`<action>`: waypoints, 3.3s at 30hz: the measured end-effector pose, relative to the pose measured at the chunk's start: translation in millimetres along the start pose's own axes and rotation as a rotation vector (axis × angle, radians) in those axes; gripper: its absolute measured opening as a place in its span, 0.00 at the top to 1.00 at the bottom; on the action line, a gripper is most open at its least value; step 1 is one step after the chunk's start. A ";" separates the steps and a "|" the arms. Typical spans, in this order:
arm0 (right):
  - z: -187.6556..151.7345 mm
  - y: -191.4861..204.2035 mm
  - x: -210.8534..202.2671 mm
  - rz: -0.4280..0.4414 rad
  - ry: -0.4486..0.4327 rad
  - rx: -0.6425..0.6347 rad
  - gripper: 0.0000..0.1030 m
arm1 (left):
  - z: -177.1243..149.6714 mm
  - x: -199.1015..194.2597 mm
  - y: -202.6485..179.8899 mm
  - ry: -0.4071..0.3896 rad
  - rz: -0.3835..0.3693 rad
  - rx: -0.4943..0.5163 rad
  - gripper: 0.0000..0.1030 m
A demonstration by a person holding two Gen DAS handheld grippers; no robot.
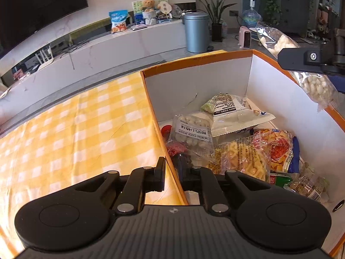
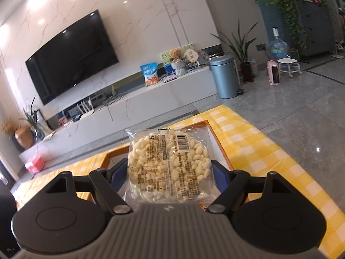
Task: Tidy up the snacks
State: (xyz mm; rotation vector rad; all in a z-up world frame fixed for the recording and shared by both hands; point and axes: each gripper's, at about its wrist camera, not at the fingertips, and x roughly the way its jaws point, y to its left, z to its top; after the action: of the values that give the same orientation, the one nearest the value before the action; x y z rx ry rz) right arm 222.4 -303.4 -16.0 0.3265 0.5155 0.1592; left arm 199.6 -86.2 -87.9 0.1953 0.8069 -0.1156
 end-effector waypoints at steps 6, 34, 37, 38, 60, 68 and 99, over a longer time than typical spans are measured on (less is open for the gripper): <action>-1.5 4.3 4.5 0.003 0.028 -0.027 0.25 | -6.1 -8.7 0.6 0.002 0.024 -0.029 0.87; -53.6 91.8 41.4 0.010 0.298 -0.432 0.24 | -21.9 -69.1 100.0 -0.147 -0.029 -0.366 0.40; -47.6 84.5 46.8 -0.063 0.284 -0.385 0.24 | -27.4 -65.8 105.2 -0.140 -0.038 -0.380 0.40; -47.0 83.8 47.1 -0.088 0.286 -0.364 0.24 | -28.9 -64.9 106.9 -0.137 -0.041 -0.384 0.40; -16.0 67.4 62.3 -0.122 0.132 -0.171 0.05 | -36.6 -64.9 112.8 -0.124 -0.080 -0.386 0.40; -22.8 80.0 116.2 -0.141 0.331 -0.180 0.94 | -37.7 -62.2 111.6 -0.116 -0.085 -0.383 0.40; -55.8 92.4 77.5 -0.087 0.525 -0.352 0.83 | -40.8 -62.0 96.5 -0.090 -0.105 -0.353 0.40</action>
State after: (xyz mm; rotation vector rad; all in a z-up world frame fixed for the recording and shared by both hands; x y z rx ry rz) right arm 254.4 -184.2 -65.3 -0.0898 1.0034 0.2485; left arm 145.4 18.6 -57.9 -0.1846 0.7348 -0.0790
